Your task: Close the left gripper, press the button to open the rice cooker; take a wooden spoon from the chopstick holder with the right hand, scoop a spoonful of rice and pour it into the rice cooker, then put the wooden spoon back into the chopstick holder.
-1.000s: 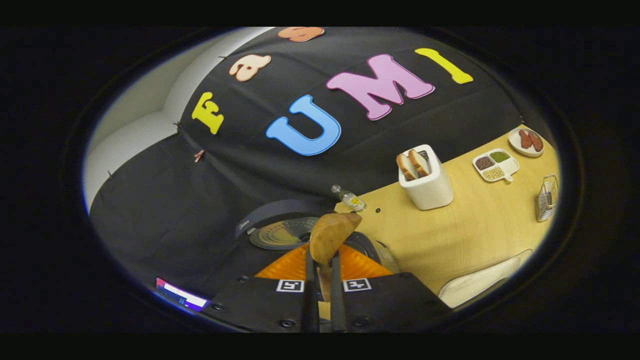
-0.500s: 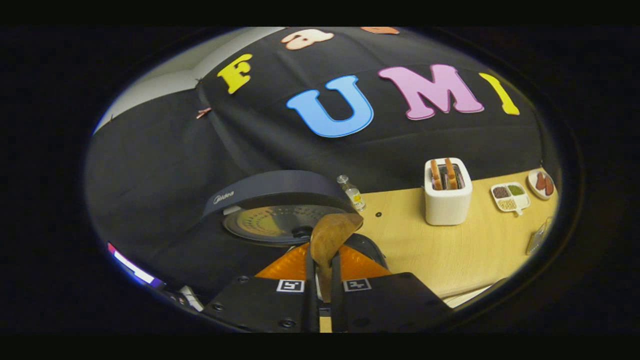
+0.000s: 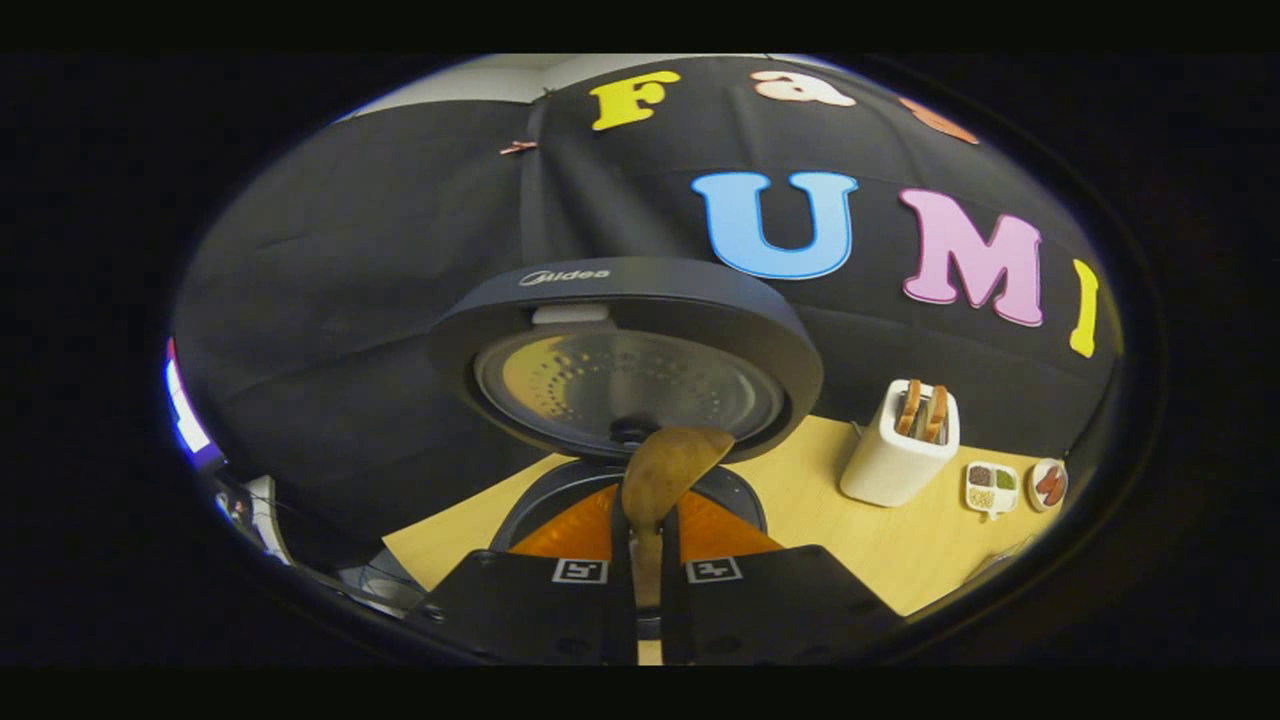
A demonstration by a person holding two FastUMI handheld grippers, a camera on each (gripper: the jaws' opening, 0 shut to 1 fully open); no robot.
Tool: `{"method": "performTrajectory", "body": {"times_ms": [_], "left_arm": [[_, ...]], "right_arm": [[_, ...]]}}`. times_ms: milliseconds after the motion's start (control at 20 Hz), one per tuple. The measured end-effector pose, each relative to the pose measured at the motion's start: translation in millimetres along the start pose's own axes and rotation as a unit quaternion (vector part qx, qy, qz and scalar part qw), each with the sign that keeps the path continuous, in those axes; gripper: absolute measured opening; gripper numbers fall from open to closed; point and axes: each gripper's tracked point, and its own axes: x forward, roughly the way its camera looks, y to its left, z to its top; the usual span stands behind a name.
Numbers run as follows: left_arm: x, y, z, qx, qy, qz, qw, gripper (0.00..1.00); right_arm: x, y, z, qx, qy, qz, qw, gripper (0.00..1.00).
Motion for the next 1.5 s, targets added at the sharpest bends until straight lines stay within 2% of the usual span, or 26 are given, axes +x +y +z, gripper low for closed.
{"method": "performTrajectory", "body": {"times_ms": [150, 200, 250, 300, 350, 450, 500, 600, 700, 800, 900, 950, 1000, 1050, 1150, 1200, 1300, 1500], "left_arm": [[-1, 1, 1, 0.002, -0.003, 0.002, 1.000, 0.82], [-1, 3, -1, 0.003, -0.002, 0.003, 1.000, 0.82], [-1, 4, 0, 0.002, -0.002, 0.004, 1.000, 0.82], [-1, 5, -1, 0.001, -0.001, 0.005, 1.000, 0.82], [-3, 6, -1, 0.001, -0.001, 0.006, 1.000, 0.82], [-5, 7, 0, 0.005, -0.002, 0.006, 1.000, 0.82], [-6, 7, -1, 0.006, -0.003, 0.006, 1.000, 0.82], [-8, 8, 0, 0.008, -0.004, 0.007, 1.000, 0.82], [-8, 10, -1, 0.005, -0.003, 0.008, 1.000, 0.82], [-9, 10, -2, 0.004, -0.002, 0.006, 1.000, 0.82], [-10, 9, -1, 0.006, -0.003, 0.004, 1.000, 0.82], [-10, 8, -1, 0.005, -0.003, 0.002, 1.000, 0.82], [-9, 7, -2, 0.004, -0.003, -0.002, 1.000, 0.82], [-8, 4, -3, 0.004, -0.001, -0.005, 1.000, 0.82], [-5, -2, -6, 0.001, 0.002, -0.015, 1.000, 0.82], [-3, -6, -8, -0.001, 0.004, -0.020, 1.000, 0.82], [1, -15, -10, -0.003, 0.008, -0.031, 0.999, 0.82], [13, -34, -9, 0.004, 0.006, -0.042, 0.999, 0.82]], "right_arm": [[-4, 12, 0, -0.087, -0.012, 0.000, 0.996, 0.11], [-5, 18, 0, -0.117, -0.019, 0.004, 0.993, 0.14], [-8, 25, -1, -0.145, -0.025, 0.010, 0.989, 0.09], [-12, 32, -2, -0.166, -0.031, 0.018, 0.985, 0.13], [-14, 39, -6, -0.183, -0.035, 0.024, 0.982, 0.09], [-16, 50, -6, -0.204, -0.043, 0.030, 0.978, 0.18], [-18, 52, -6, -0.212, -0.045, 0.032, 0.976, 0.13], [-24, 56, -5, -0.206, -0.049, 0.038, 0.977, 0.14], [-29, 53, 0, -0.165, -0.049, 0.041, 0.984, 0.10], [-34, 45, 8, -0.101, -0.037, 0.044, 0.993, 0.13], [-39, 27, 16, -0.030, -0.033, 0.037, 0.998, 0.10], [-44, 17, 22, -0.001, -0.035, 0.031, 0.999, 0.17], [-49, 7, 25, 0.021, -0.035, 0.027, 0.999, 0.10], [-56, -4, 25, 0.043, -0.034, 0.024, 0.998, 0.13], [-71, -25, 26, 0.089, -0.037, 0.015, 0.995, 0.13], [-80, -35, 26, 0.118, -0.037, 0.013, 0.992, 0.10], [-97, -56, 21, 0.163, -0.032, 0.010, 0.986, 0.17], [-130, -109, 15, 0.252, -0.042, 0.000, 0.967, 0.10]]}}
